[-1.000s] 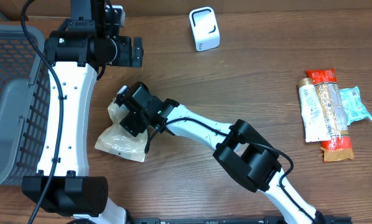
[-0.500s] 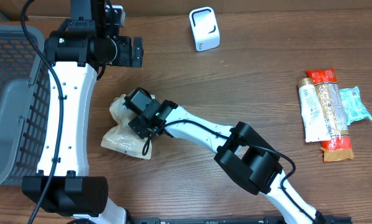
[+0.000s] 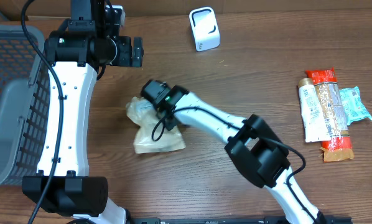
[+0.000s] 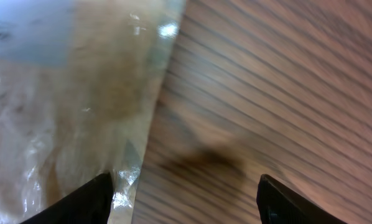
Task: Scan the item barcode
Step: 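Move the right gripper left and grasp the beige bag, then lift the beige bag and turn it over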
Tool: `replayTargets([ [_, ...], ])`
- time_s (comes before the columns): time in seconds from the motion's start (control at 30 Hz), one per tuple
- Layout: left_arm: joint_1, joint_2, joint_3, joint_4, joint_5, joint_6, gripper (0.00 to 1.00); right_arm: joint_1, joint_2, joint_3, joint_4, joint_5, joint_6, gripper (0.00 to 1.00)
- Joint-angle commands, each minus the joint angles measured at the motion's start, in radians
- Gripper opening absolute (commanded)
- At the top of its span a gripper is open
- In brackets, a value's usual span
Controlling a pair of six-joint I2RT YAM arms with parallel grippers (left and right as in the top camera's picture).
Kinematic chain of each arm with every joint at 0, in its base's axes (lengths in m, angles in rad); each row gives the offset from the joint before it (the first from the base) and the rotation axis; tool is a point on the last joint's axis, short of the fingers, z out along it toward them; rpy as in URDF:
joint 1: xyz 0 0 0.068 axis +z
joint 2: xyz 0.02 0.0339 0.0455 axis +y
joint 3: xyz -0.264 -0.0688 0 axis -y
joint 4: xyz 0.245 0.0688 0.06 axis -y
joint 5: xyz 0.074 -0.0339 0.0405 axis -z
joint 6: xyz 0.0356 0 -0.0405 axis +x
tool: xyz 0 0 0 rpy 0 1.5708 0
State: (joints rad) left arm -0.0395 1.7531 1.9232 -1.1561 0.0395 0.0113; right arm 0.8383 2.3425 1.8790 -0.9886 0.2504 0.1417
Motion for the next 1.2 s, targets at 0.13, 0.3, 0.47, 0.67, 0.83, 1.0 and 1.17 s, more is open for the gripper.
replayTargets([
  [0.13,-0.007,-0.014,0.012,0.001,-0.006,0.019,1.00,-0.100,-0.072,0.030,-0.046,-0.200,-0.074,0.74],
  [0.3,-0.007,-0.014,0.012,0.001,-0.006,0.019,0.99,-0.080,-0.161,0.047,-0.028,-0.322,-0.200,0.76],
  [0.47,-0.007,-0.014,0.012,0.001,-0.006,0.019,1.00,0.014,-0.182,0.046,-0.008,-0.312,-0.225,0.77],
  [0.67,-0.007,-0.014,0.012,0.001,-0.006,0.019,1.00,0.134,-0.164,-0.006,0.087,-0.174,-0.221,0.77],
  [0.83,-0.007,-0.014,0.012,0.001,-0.006,0.019,1.00,0.166,-0.106,-0.027,0.171,-0.038,-0.221,0.73],
  [1.0,-0.007,-0.014,0.012,0.001,-0.006,0.019,1.00,0.166,-0.053,-0.027,0.193,0.050,-0.222,0.66],
  [1.17,-0.007,-0.014,0.012,0.001,-0.006,0.019,1.00,0.187,-0.024,-0.027,0.168,0.096,-0.221,0.62],
])
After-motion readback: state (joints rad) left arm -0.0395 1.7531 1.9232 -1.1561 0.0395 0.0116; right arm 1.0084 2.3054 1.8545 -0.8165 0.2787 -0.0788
